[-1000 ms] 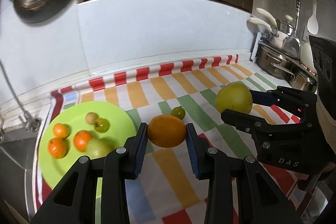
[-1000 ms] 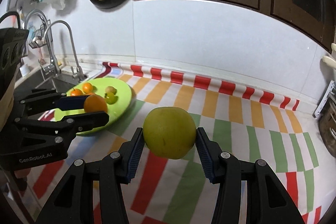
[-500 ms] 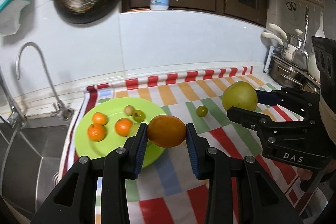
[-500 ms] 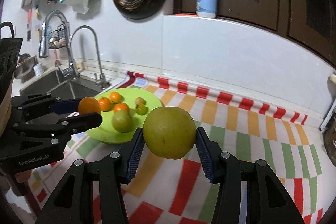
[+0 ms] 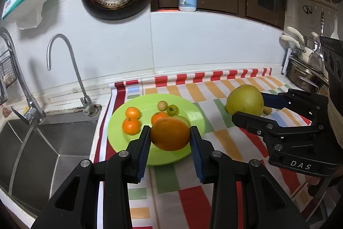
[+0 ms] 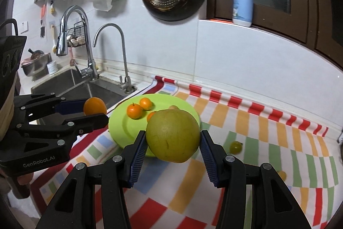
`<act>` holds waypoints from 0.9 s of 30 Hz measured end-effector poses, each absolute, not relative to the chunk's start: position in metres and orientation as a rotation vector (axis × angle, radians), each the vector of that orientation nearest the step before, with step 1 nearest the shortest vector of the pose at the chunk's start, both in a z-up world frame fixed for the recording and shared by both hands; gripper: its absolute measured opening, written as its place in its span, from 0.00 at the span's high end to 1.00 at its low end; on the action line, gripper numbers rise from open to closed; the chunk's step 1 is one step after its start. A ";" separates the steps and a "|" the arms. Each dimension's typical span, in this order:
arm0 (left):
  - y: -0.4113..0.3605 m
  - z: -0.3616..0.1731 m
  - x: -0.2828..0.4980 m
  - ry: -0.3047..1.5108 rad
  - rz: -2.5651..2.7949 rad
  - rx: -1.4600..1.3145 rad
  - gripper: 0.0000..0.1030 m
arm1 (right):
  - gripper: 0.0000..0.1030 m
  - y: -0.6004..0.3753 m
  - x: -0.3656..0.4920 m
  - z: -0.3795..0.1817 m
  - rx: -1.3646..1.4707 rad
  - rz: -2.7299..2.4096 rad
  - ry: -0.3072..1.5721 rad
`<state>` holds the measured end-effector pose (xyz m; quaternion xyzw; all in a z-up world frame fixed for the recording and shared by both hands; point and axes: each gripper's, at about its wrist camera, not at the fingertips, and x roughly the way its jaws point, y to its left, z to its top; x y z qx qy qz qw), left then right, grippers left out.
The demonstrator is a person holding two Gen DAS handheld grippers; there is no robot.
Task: Organize fruits
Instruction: 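Carry the orange and yellow pomelo over the lime-green plate with both grippers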
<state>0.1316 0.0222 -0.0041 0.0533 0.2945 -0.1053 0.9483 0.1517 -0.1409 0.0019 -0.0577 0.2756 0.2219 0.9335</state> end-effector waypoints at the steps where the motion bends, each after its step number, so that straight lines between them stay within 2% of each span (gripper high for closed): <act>1: 0.024 -0.004 0.133 0.600 -0.211 0.107 0.65 | 0.51 -0.138 0.153 0.001 -0.119 0.457 0.565; 27: 0.037 -0.068 0.220 0.747 -0.140 0.067 0.65 | 0.51 -0.114 0.260 -0.057 -0.144 0.529 0.717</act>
